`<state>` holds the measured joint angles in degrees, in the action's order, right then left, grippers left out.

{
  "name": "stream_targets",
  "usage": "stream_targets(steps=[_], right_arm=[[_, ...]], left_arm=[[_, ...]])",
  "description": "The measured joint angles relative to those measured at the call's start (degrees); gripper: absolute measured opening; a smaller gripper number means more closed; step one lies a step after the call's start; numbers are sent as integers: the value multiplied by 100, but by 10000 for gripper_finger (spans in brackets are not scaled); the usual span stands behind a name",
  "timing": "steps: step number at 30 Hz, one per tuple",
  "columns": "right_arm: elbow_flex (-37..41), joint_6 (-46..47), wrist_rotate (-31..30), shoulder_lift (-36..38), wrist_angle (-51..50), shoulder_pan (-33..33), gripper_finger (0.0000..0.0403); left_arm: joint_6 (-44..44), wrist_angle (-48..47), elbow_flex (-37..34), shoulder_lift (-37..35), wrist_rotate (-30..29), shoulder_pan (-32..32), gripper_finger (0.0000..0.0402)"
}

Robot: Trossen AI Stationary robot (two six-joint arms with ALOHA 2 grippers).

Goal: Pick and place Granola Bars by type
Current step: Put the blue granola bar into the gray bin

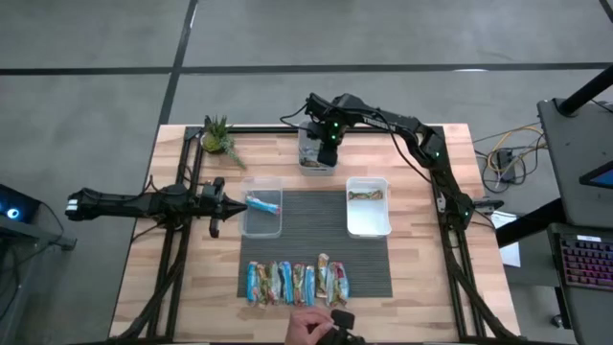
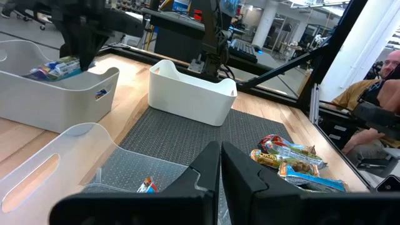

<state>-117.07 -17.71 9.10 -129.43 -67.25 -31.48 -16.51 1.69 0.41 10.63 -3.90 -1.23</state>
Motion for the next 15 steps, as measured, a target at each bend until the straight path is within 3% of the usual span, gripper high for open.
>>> stream_targets(steps=[15], right_arm=[[139,-90,-4,0,41,-2,54]], left_arm=[[0,-1,2,1,0,-1,0]])
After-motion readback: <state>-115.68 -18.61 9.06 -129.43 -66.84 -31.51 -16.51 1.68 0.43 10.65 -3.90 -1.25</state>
